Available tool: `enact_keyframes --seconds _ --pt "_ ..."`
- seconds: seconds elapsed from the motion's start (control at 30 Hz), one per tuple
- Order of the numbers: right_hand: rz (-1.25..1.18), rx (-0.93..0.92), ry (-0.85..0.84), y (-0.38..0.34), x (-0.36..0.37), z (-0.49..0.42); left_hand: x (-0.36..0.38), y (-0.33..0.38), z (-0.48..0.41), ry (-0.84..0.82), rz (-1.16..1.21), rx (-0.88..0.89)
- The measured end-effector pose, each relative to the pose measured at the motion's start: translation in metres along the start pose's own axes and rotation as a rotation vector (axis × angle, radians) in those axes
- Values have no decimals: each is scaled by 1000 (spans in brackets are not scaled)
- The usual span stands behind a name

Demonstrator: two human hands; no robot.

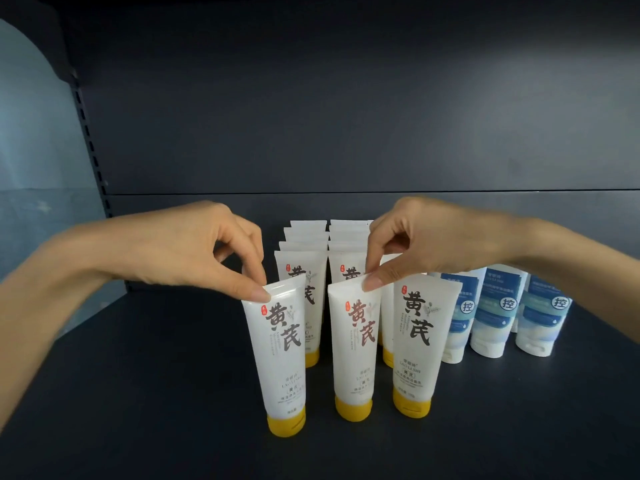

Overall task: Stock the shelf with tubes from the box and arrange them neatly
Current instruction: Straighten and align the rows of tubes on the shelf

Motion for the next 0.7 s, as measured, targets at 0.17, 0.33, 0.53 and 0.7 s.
enact_keyframes --seconds 0.17,0.33,0.53,0.7 --pt "42 49 23 2 0 -3 5 5 -7 35 -137 -13" --pt "96 132 75 11 -4 -4 -1 -6 -14 159 -63 -27" --pt "118 190 126 18 -8 -2 -3 -22 -25 245 -3 -19" --pt "98 217 131 23 -9 3 -3 -32 -33 252 91 -19"
Point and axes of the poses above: each hand's wrist, its own z-axis away from the middle knuckle, its own x-axis out of the palm, y = z × x, the point moved 10 cm from there along -z, towards the middle knuckle, and after that the axes turned 6 degrees about z, right-handed, at the moved point
